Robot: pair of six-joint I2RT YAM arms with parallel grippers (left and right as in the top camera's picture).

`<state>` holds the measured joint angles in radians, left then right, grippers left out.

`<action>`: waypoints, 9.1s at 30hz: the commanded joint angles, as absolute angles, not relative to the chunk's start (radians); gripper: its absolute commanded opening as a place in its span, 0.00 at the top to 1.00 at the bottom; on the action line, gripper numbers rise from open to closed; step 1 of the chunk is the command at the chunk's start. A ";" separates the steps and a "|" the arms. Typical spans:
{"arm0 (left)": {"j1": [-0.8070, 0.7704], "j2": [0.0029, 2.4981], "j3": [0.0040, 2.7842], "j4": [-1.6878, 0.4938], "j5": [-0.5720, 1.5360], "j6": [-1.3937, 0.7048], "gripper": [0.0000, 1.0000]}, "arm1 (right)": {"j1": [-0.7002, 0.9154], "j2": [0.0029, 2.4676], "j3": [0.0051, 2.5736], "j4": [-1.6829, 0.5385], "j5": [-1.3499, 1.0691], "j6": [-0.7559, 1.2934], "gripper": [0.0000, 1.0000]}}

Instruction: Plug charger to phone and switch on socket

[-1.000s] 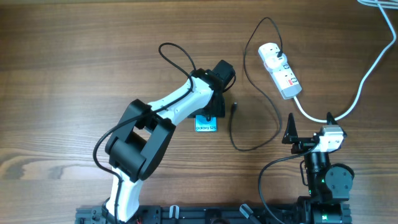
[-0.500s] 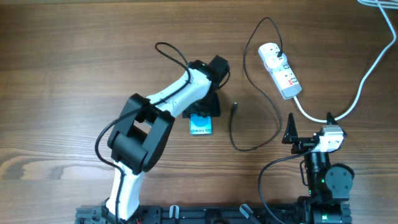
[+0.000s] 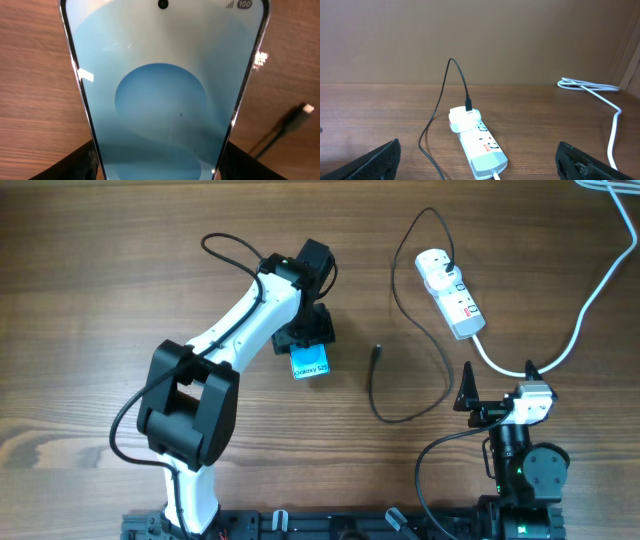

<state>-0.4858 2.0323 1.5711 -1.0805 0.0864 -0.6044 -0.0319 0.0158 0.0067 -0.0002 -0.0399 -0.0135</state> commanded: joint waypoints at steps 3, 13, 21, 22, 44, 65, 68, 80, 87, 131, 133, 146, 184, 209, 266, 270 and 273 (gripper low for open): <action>-0.457 1.997 1.585 -1.086 0.317 -0.605 0.31 | -0.037 0.010 0.005 0.002 -0.034 -0.024 0.00; -0.308 1.977 1.585 -1.081 0.856 -0.474 0.31 | -0.037 0.010 0.005 0.002 -0.034 -0.024 0.00; -0.190 1.977 1.585 -1.058 1.377 -0.475 0.32 | -0.037 0.010 0.005 0.002 -0.034 -0.024 0.00; -0.181 1.977 1.585 -1.058 1.421 -0.475 0.32 | -0.037 0.010 0.005 0.002 -0.034 -0.024 0.00; -0.064 1.977 1.585 -1.079 1.577 -0.623 0.33 | -0.037 0.010 0.005 0.157 -0.547 1.019 0.00; -0.064 1.977 1.585 -1.079 1.577 -0.638 0.33 | 0.034 0.796 0.868 -0.176 -1.040 0.631 0.00; -0.064 1.977 1.585 -1.079 1.577 -0.638 0.33 | 0.172 0.879 0.949 -0.329 -0.888 0.557 0.01; -0.064 1.977 1.585 -1.079 1.577 -0.638 0.33 | 0.897 1.535 1.701 -0.963 0.430 0.588 0.00; -0.064 1.977 1.585 -1.079 1.577 -0.638 0.33 | 0.930 1.687 1.701 -0.879 0.564 0.662 0.03; -0.064 1.977 1.585 -1.084 1.577 -0.637 0.20 | 0.871 1.749 1.700 -0.776 0.487 0.817 0.95; -0.064 1.977 1.585 -1.077 1.577 -0.637 0.16 | 0.871 1.735 1.700 -0.774 0.535 0.976 0.96; -0.049 1.977 1.585 -1.063 1.577 -0.641 0.52 | 0.871 1.679 1.700 -0.799 0.519 1.839 0.96; -0.049 1.977 1.585 -1.047 1.576 -0.715 0.96 | 0.871 1.695 1.700 -0.826 0.310 1.840 0.01; 0.038 1.692 1.584 -1.072 0.136 -0.564 0.96 | 0.568 1.776 1.314 -0.950 0.070 0.705 0.30; 0.037 1.692 1.584 -1.089 0.136 -0.564 0.96 | 0.503 2.007 1.236 -0.778 -0.005 0.683 0.65; 0.037 1.692 1.584 -1.089 0.136 -0.565 0.96 | 0.503 2.007 1.236 -0.778 -0.005 0.683 0.70; 0.037 1.692 1.584 -1.089 0.136 -0.564 0.96 | 0.503 2.007 1.236 -0.778 -0.006 0.683 0.71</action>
